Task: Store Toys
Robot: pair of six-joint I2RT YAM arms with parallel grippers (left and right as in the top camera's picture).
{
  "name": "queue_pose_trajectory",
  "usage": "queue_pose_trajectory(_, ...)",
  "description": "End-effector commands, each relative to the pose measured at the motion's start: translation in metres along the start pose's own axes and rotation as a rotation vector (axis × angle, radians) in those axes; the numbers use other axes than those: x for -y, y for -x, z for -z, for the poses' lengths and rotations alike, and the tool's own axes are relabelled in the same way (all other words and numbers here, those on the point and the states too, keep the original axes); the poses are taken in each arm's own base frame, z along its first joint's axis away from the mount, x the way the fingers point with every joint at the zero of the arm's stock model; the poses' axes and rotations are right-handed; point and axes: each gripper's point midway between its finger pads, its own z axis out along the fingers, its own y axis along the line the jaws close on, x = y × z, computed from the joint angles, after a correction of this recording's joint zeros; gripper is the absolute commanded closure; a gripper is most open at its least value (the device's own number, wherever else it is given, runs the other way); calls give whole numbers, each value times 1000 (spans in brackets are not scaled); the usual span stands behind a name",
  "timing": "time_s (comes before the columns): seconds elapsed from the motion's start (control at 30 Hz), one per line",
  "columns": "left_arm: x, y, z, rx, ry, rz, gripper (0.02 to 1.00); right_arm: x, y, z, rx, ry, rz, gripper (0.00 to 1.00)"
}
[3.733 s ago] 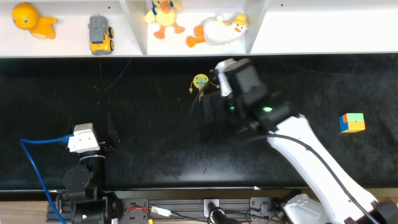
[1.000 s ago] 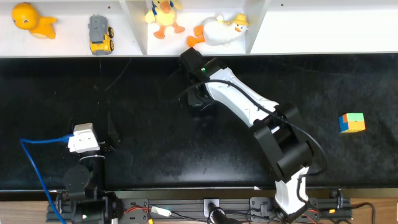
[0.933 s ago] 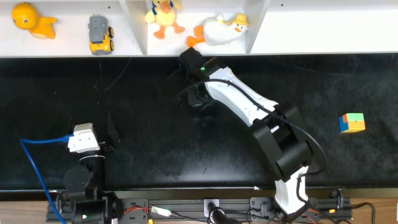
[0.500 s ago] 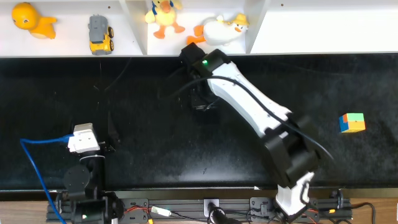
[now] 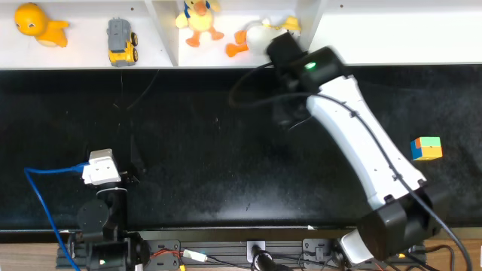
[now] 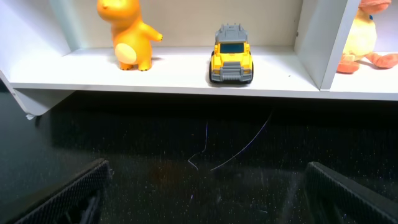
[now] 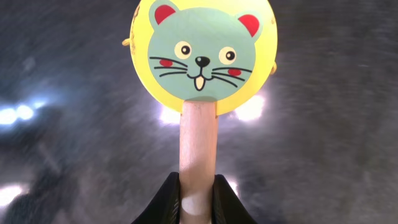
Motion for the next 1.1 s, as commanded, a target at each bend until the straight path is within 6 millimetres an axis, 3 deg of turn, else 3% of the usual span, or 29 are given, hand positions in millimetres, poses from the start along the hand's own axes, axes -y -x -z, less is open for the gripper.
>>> queue_pose_trajectory(0.03,0,1,0,8,0,-18,23,46,21,14,72,-47,-69,954)
queue_pose_trajectory(0.13,0,1,0,8,1,-18,20,71,35,15,104,-72,-108,954)
queue_pose_trajectory(0.4,0,1,0,8,1,-18,20,113,78,16,227,-65,-102,952)
queue_pose_trajectory(0.73,0,1,0,8,1,-18,20,106,128,3,352,15,97,954)
queue_pose_trajectory(1.1,0,1,0,8,1,-18,20,102,150,-31,340,20,152,952)
